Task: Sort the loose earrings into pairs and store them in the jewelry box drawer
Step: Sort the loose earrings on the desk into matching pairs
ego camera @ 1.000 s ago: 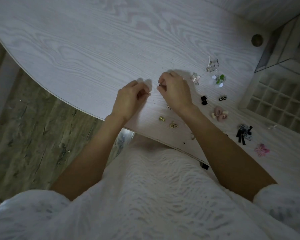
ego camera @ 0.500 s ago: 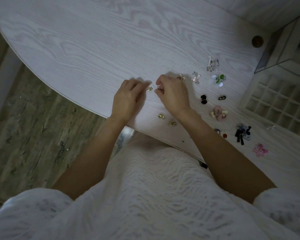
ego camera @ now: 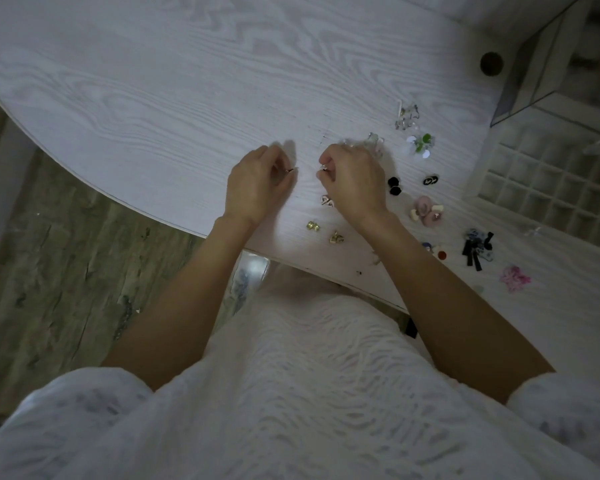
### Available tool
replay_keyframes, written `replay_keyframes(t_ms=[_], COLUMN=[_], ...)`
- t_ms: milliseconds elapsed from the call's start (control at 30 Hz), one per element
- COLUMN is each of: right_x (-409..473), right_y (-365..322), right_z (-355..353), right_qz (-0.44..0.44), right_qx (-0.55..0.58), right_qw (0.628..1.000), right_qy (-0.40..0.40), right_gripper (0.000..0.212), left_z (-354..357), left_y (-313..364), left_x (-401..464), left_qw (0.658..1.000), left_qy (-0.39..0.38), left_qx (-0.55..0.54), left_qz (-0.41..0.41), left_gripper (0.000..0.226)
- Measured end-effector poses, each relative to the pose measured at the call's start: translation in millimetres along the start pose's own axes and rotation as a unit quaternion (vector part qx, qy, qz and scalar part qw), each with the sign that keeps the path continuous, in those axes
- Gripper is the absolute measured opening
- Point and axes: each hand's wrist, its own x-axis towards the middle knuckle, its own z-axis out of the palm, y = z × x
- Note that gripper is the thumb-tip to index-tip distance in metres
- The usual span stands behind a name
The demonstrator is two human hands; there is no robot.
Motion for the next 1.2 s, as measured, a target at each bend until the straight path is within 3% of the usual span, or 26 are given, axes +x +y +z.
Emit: replay_keyframes(t_ms=[167,367,567,867,1033,1200], right_x=[-4,-8,-11,6,-2,-4], right_y=[7,4,7,-8,-2,-8], right_z=[-4,0,1,6,4,8], right_qz=[0.004,0.000,0.008,0.057,0.065,0.085], right_qx=[0.014,0.004,0.024,0.120,0.090,0.048], right_qw=[1.000,1.000,1.000,0.991,0.994,0.995], right_qy=[-0.006,-0.004,0.004,0.009,0.003,-0.002], right_gripper=[0.018,0.015,0.015,0.019,0.027,0.021], left_z=[6,10,1,8,11,12], left_y=[4,10,4,12,15,21], left_x=[7,2,-11,1,2,3], left_qw=[0.999,1.000,0.996,0.996,0.994,0.995], left_qy=[0.011,-0.024,-0.003,-0.014,-0.028,-0.041], left_qx=[-0.027,-0.008,-0.088,-0.080,-0.104,-0.095], left_qz=[-0.025,0.006,-0.027,-0.024,-0.008,-0.011], left_gripper=[0.028,0.051,0.032,0.018,0.022,0.022])
